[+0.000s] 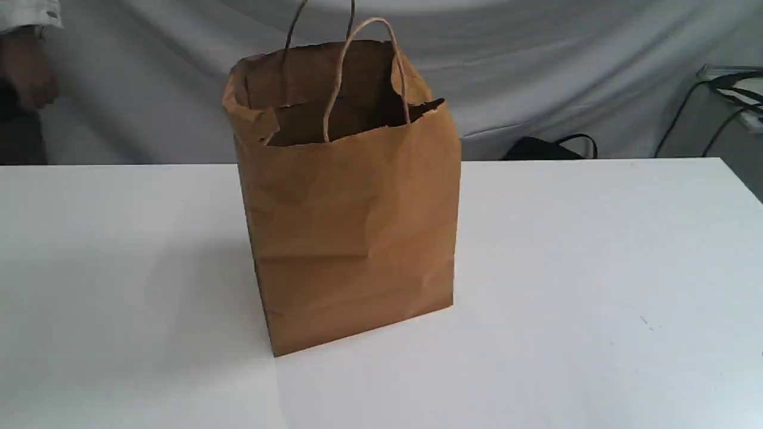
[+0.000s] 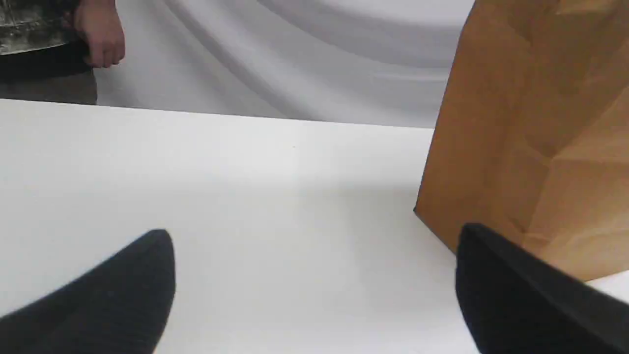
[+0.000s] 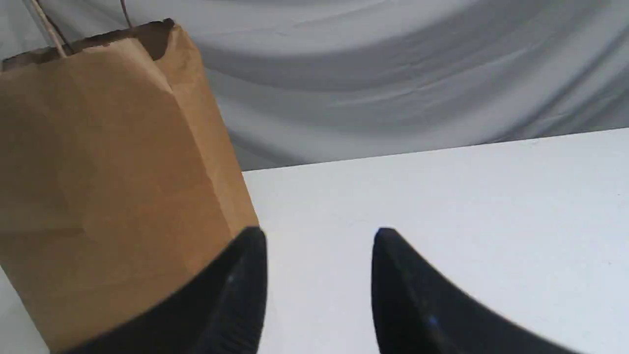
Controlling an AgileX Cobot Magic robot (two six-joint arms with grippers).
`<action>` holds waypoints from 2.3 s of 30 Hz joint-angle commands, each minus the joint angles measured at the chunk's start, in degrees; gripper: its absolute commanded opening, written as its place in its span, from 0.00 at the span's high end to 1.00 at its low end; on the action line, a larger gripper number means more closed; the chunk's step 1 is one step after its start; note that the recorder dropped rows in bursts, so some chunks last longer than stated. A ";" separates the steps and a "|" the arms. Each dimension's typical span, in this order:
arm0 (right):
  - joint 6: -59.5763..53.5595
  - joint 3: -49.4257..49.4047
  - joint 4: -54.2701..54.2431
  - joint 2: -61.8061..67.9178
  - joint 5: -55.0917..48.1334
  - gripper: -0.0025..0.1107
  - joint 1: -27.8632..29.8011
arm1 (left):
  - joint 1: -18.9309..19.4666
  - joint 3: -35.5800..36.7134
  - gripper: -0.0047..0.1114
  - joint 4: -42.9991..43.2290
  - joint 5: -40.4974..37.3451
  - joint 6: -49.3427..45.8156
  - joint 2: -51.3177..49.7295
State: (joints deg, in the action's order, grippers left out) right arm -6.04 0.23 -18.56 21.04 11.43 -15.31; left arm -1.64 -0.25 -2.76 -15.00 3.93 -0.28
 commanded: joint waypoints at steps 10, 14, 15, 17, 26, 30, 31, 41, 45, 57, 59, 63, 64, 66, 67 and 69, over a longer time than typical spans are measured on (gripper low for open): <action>0.09 -0.23 0.01 -0.07 -0.16 0.67 -0.15 | 0.01 0.24 0.28 0.18 -0.21 0.23 0.28; 0.09 -0.23 0.01 -0.07 -0.16 0.67 -0.15 | 0.01 0.24 0.28 0.18 -0.21 0.23 0.28; 0.09 -0.23 0.01 -0.07 -0.16 0.67 -0.15 | 0.01 0.24 0.28 0.18 -0.21 0.23 0.28; 0.09 -0.23 0.01 -0.07 -0.16 0.67 -0.15 | 0.01 0.24 0.28 0.18 -0.21 0.23 0.28; 0.30 -0.23 0.01 -0.07 -0.16 0.67 -4.78 | 0.01 0.24 0.28 0.18 -0.21 0.23 0.28; -1.39 -0.23 0.30 -0.07 0.51 0.67 -4.95 | 0.01 0.24 0.28 0.18 -0.21 0.12 0.28; -3.61 -0.23 0.42 -0.07 1.40 0.67 -4.95 | 0.01 0.24 0.28 0.18 -0.21 0.12 0.28; -9.39 -0.23 0.42 -8.09 -8.95 0.67 -4.70 | 0.01 0.24 0.28 0.18 -0.21 0.12 0.28; -11.55 -0.23 0.42 -12.68 -11.43 0.67 -4.70 | 0.01 0.24 0.28 0.18 -0.21 0.12 0.28; -11.70 -0.23 0.76 -19.45 -19.80 0.67 -4.57 | 0.01 0.24 0.28 0.18 -0.21 0.12 0.28; -11.56 -0.23 0.76 -20.76 -21.85 0.67 -4.57 | 0.01 0.24 0.28 0.18 -0.21 0.12 0.28; -10.34 -0.23 0.47 -21.04 -25.93 0.67 -4.57 | 0.01 0.24 0.28 0.18 -0.21 0.12 0.28; -10.25 -0.23 0.60 -21.04 -26.31 0.67 -4.57 | 0.01 0.24 0.28 0.18 -0.21 0.12 0.28; -10.13 -0.23 0.60 -21.04 -26.70 0.67 -4.57 | 0.01 0.24 0.28 0.18 -0.21 0.12 0.28; -10.13 -0.23 0.60 -21.04 -26.70 0.67 -4.57 | 0.01 0.24 0.28 0.18 -0.21 0.12 0.28; -10.13 -0.23 1.46 -21.04 -26.70 0.67 -3.75 | 0.01 0.24 0.28 0.18 -0.21 0.12 0.28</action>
State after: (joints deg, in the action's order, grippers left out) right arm -16.61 0.23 -18.04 0.30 -14.92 -19.70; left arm -1.64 -0.25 -2.64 -15.15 3.93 -0.28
